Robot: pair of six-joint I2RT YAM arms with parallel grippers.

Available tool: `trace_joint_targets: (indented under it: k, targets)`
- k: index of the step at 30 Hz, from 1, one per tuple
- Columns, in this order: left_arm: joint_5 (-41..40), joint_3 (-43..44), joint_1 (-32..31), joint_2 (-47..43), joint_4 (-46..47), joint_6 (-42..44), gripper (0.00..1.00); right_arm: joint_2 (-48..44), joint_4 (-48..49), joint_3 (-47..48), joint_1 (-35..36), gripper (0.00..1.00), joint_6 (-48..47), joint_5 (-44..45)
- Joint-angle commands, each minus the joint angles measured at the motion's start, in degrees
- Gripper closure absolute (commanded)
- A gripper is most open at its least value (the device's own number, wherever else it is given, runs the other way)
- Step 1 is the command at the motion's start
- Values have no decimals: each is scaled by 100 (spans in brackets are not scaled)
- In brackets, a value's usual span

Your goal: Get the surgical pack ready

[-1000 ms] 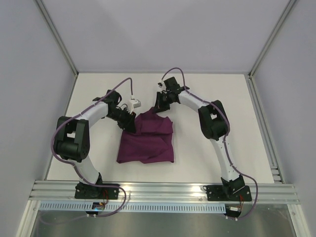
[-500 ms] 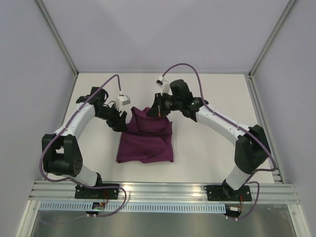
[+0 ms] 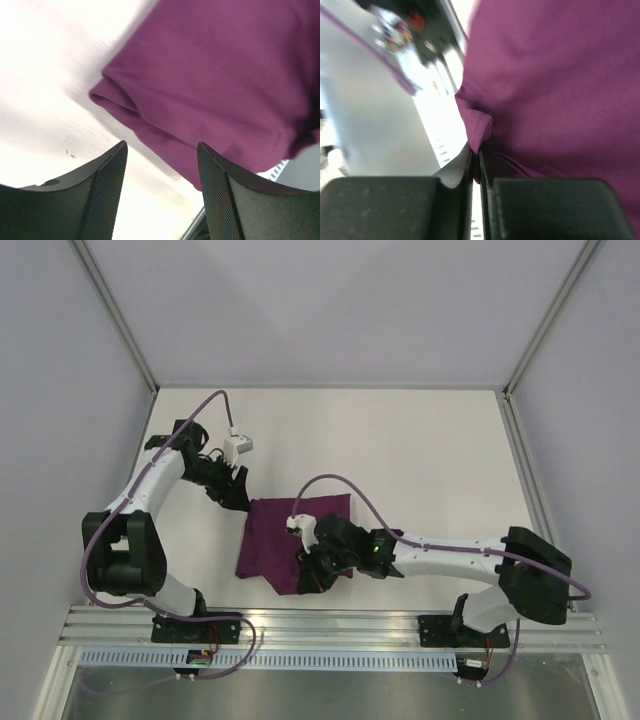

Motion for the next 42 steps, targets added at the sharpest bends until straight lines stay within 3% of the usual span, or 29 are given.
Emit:
trace_joint_targets:
  k: [1,3,4,7,10,16,20,24,28,32,34,35,37,38,39,41,42]
  targets:
    - [-173,159,3,273,42,-410,34,539,443,-246,253,88,21,536]
    - [-331,116,3,396,86,-481,34,978,399,-176,332,79,21,624]
    - [-393,63,-6,440,112,-534,34,1067,433,-158,350,63,30,642]
    - [-701,-86,-146,440,174,-570,34,1069,329,-210,368,40,30,825]
    - [-833,-192,-243,379,174,-578,33,674,-91,-281,377,29,12,1046]
    - [-816,-166,-410,308,157,-780,28,-846,-1085,-228,395,18,232,1397]
    - [-816,71,-507,335,183,-1043,28,-1541,-1797,61,-448,27,679,1363]
    - [-772,370,-524,343,148,-1509,31,-1613,-2036,-25,-1511,34,1144,1529]
    - [-886,257,-796,554,156,-1633,31,-1376,-1292,-333,-2232,39,1261,1373]
    - [-1254,54,-1051,897,385,-1764,34,-884,-824,-421,-2286,38,1217,1363]
    - [-1351,106,-1052,1046,429,-1826,44,-656,-474,-535,-2286,45,1312,1180]
    - [-1387,124,-1052,1055,412,-1835,56,-602,-341,-666,-2286,49,1365,1100]
    - [-1396,133,-1052,977,350,-1757,67,-462,-94,-799,-2286,68,1532,994]
    - [-1387,124,-1052,889,333,-1730,77,-444,-68,-912,-2304,83,1585,1029]
    - [-1396,133,-1052,854,298,-1677,82,-426,-67,-957,-2304,89,1629,1046]
    - [-1571,194,-1043,801,78,-1529,91,-496,-93,-1036,-2313,100,1717,1064]
    - [-1641,238,-1025,774,8,-1484,93,-540,-163,-1080,-2321,99,1718,1108]
